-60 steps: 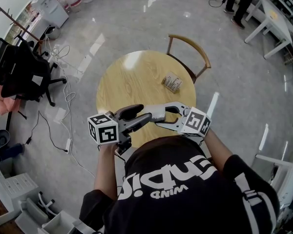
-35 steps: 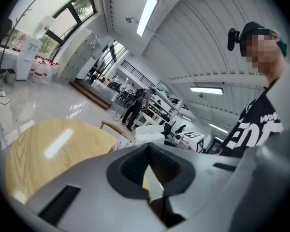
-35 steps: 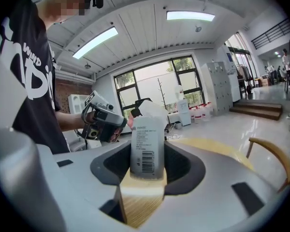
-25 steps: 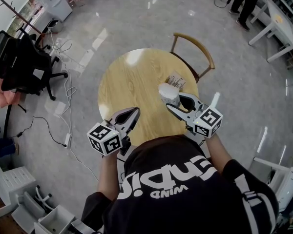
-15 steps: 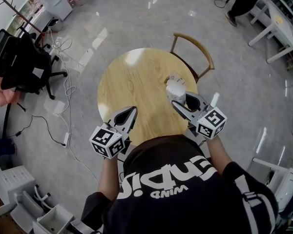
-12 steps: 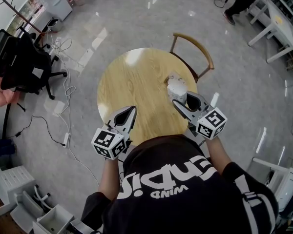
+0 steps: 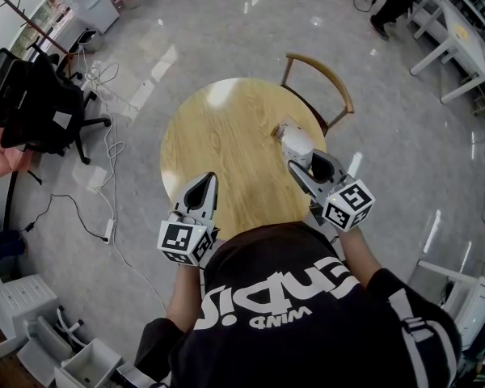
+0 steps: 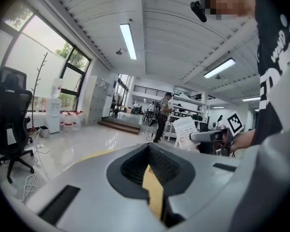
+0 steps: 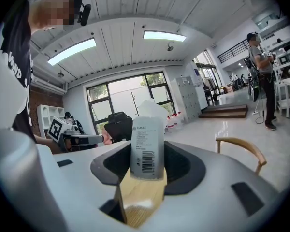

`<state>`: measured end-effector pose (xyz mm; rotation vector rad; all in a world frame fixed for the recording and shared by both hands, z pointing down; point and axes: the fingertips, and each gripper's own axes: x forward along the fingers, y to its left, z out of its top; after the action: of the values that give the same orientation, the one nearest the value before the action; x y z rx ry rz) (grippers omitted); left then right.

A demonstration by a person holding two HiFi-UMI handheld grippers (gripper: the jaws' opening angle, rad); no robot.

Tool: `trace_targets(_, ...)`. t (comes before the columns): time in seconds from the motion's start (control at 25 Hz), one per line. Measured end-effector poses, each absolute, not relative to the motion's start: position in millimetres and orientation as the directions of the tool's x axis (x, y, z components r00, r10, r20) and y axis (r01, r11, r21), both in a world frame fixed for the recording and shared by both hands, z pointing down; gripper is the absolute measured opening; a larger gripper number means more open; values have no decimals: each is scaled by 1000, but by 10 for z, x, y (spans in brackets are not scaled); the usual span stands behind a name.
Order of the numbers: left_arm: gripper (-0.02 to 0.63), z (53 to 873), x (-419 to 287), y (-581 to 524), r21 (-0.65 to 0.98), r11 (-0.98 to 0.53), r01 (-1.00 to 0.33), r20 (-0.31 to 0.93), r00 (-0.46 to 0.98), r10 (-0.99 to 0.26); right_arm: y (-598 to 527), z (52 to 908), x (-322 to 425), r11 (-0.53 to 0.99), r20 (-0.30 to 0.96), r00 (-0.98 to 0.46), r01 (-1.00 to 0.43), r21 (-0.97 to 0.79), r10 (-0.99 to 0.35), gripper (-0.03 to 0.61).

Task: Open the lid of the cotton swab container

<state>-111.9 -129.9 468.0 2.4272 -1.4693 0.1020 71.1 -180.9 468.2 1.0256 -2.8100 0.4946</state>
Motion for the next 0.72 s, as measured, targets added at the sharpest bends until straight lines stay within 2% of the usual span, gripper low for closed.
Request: trace_targets(0.72, 9, 4692, -1120, -1242, 259, -421, -869, 211, 477, -853, -1716, 4660, 685, 732, 197, -779, -627, -265, -596, 186)
